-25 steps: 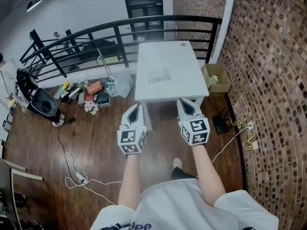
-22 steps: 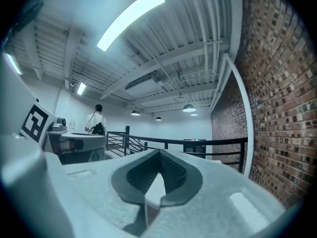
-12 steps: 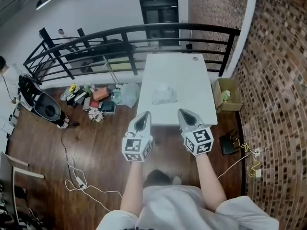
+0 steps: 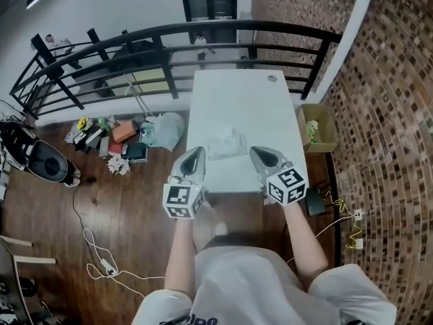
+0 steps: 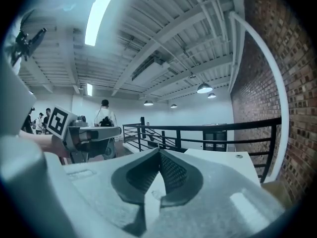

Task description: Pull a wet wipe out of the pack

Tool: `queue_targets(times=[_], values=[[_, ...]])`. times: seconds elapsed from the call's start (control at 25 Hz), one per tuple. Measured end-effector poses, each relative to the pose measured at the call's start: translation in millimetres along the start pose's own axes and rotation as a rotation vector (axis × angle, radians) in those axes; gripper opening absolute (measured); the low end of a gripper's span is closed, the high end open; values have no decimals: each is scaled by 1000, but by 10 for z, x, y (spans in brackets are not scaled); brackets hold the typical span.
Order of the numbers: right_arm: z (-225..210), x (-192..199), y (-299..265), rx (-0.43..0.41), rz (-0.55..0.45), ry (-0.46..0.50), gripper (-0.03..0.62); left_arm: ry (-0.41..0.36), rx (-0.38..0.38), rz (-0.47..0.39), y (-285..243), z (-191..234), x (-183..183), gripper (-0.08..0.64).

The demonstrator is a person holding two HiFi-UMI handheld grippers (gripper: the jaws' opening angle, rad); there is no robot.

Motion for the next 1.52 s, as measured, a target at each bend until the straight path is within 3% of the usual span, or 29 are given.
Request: queue_targets(times=[0.12,0.32,0.48,0.64,0.72,0.88,1.08,1.28,1.52], values=[[-354,98,-210,-22,58,39,-14,7,48,22,-339,152,49,15],[-843,280,-616,-200,197,186,53,10,71,110,-799,305,305,15],[-927,357,-1024,-442,305,326,111,-1,77,161,-995,486,508,15],[-938,422,-1494,-708,391,458,240,-12,65,161,-1233,692,668,15],[-880,552,-1693,-841,468,524,272,-13,70,171,-1322,748,797,15],[-644,1015,-1981,-1059,653,601,267,-3,57,187,-1424,884,1062,15],[-327,1602,-2101,-1211,800,632,201,27,33,218,-1434,1012,1328,15],[-155,1909,-2034,-1281,872,666,150,46,10,226,-1402,1053,1429,15],[-146,1989,-2029,-1259,891,704,36,59,-5,226,-1344,1078,1482,15]])
Point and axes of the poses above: the fingertips, and each gripper's own axes: y backward along the fingers, z to its left, x out of its underside, the point moved 2 cm from there along y, backward along the fingers, and after that the axes turned 11 degrees about y, right-handed, at the moved point
